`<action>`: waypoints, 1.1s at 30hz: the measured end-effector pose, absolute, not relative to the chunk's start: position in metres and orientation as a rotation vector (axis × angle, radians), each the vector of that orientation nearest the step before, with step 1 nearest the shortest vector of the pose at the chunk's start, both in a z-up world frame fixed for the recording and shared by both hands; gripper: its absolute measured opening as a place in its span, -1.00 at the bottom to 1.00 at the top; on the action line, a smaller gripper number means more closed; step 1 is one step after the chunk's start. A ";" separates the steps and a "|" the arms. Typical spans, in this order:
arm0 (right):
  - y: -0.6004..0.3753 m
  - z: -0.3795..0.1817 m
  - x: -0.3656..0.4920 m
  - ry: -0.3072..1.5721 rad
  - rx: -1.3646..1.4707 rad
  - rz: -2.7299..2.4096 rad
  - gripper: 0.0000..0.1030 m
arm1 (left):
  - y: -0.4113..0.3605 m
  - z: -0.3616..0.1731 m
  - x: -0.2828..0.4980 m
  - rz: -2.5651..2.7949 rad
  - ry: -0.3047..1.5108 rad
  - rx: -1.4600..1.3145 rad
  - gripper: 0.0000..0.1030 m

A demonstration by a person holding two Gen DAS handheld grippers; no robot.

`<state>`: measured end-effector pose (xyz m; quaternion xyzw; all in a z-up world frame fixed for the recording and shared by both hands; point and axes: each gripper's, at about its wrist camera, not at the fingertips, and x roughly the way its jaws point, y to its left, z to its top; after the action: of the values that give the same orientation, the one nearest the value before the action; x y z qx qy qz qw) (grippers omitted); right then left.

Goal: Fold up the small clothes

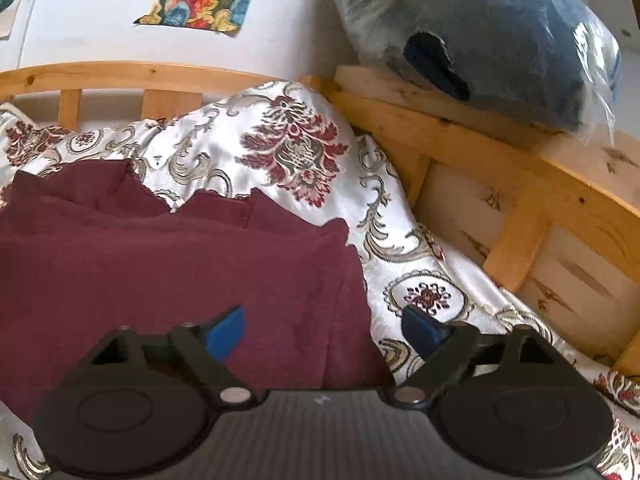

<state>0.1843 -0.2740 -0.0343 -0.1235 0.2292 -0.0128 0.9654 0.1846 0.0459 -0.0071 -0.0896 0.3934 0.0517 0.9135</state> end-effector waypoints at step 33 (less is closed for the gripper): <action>-0.272 -0.042 0.176 0.423 -0.263 -0.140 1.00 | 0.035 -0.001 0.235 0.232 0.708 -0.155 0.97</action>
<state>0.1761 -0.2717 -0.0425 -0.1300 0.2091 -0.0694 0.9667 0.2353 0.0345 -0.0009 -0.0754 0.3453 0.1133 0.9286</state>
